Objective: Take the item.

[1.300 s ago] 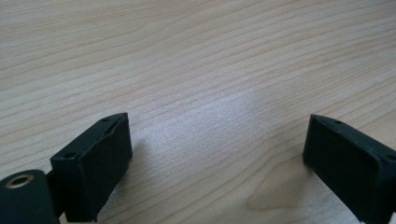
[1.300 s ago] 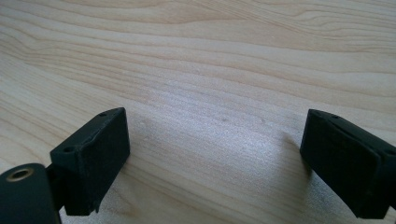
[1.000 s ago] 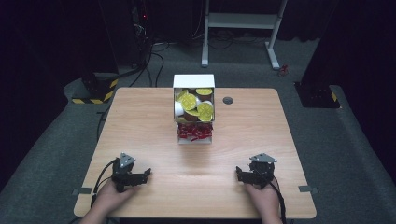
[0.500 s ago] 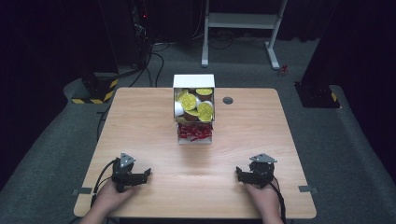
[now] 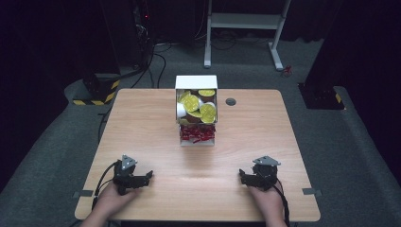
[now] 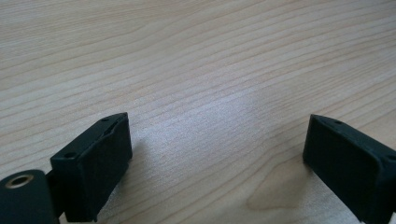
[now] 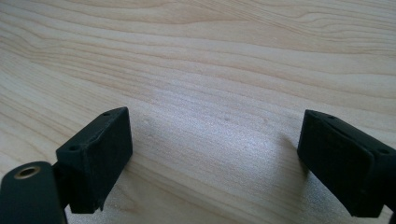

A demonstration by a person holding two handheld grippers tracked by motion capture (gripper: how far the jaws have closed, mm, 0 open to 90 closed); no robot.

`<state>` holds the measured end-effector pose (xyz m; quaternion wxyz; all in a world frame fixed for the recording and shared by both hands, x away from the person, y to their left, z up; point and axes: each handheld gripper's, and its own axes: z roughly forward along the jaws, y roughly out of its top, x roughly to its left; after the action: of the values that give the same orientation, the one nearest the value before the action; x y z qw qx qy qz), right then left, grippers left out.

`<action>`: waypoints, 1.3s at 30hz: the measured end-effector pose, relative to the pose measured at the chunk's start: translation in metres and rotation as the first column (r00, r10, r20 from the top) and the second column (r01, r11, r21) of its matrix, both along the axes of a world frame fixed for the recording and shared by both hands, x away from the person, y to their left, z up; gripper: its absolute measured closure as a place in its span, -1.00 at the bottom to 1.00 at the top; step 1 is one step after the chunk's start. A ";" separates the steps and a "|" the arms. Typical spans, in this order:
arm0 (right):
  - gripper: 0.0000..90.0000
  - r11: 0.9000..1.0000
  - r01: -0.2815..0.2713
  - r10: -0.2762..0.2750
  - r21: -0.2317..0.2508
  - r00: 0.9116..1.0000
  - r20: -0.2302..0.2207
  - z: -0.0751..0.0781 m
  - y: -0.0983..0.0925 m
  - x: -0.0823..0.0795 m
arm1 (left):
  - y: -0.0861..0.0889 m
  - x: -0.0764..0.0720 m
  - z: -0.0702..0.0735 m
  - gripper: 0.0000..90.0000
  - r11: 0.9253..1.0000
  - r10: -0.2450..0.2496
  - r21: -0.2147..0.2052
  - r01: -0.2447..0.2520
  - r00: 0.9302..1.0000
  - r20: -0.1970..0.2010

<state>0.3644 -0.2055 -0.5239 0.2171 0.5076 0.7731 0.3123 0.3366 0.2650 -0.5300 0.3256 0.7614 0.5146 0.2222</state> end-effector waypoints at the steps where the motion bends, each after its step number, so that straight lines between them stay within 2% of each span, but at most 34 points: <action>1: -0.72 1.000 -0.004 0.004 -0.003 1.000 0.009 0.001 0.000 0.000 | 0.000 0.000 0.000 -0.81 1.000 0.000 0.000 0.000 1.000 0.000; 5: -0.67 0.999 -0.014 0.014 0.032 1.000 0.005 0.005 -0.001 -0.002 | 0.000 0.000 0.000 -0.81 1.000 0.000 -0.001 0.000 1.000 0.000; 14: -0.61 0.998 -0.038 0.035 0.056 0.998 0.061 0.014 0.004 -0.007 | 0.000 0.000 0.000 -0.81 1.000 0.001 -0.001 -0.001 1.000 -0.001; 21: -0.59 0.997 -0.051 0.045 0.054 0.994 0.099 0.018 0.009 -0.011 | 0.000 0.000 0.000 -0.81 1.000 0.000 0.001 0.000 1.000 0.000; 39: -0.44 0.991 -0.076 0.063 0.106 0.991 0.121 0.023 0.021 -0.016 | 0.000 0.000 0.000 -0.81 1.000 0.000 0.001 0.000 1.000 0.000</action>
<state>0.3485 -0.1840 -0.5004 0.2229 0.4723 0.7577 0.3914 0.3366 0.2648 -0.5300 0.3252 0.7615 0.5147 0.2223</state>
